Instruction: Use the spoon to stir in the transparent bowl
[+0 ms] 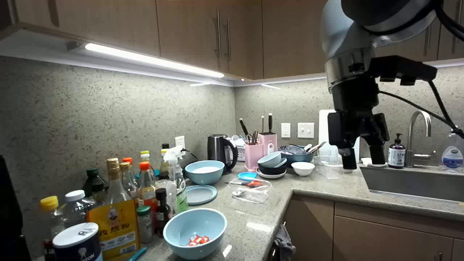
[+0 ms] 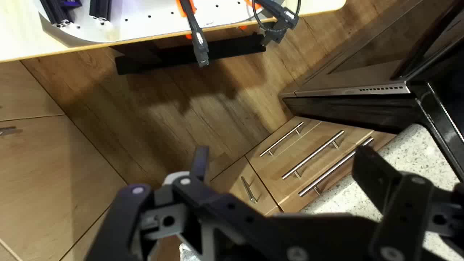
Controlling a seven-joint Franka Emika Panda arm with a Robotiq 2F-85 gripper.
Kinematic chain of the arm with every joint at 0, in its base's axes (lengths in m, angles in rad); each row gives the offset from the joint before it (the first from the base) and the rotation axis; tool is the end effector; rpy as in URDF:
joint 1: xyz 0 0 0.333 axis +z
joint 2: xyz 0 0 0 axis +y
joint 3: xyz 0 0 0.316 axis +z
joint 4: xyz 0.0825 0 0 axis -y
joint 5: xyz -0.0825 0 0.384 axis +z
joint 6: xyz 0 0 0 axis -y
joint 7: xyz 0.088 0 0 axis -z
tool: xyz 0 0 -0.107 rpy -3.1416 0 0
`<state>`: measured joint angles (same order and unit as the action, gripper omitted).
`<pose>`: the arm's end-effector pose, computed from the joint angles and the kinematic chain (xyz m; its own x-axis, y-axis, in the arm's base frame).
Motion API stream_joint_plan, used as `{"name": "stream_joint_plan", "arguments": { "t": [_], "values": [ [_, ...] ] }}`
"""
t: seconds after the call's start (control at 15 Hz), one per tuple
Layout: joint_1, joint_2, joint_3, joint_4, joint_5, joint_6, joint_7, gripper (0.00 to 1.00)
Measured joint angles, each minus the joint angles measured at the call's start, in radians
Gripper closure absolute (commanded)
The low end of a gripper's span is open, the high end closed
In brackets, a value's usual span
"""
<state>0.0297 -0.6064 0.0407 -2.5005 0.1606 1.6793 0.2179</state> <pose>0.3398 0.0403 0.4733 0.9554 -0.1759 -0.2371 -0.1995 -0.9767 -0.0793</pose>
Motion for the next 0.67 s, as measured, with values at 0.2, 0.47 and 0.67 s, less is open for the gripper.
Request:
{"name": "stream_joint_plan", "arguments": {
  "t": [0.2,0.47,0.67],
  "values": [
    [0.0,0.0,0.0,0.0,0.0,0.0,0.0,0.0],
    [0.0,0.0,0.0,0.0,0.0,0.0,0.0,0.0],
    [0.0,0.008,0.004,0.004,-0.006,0.004,0.0,0.0]
  ]
}}
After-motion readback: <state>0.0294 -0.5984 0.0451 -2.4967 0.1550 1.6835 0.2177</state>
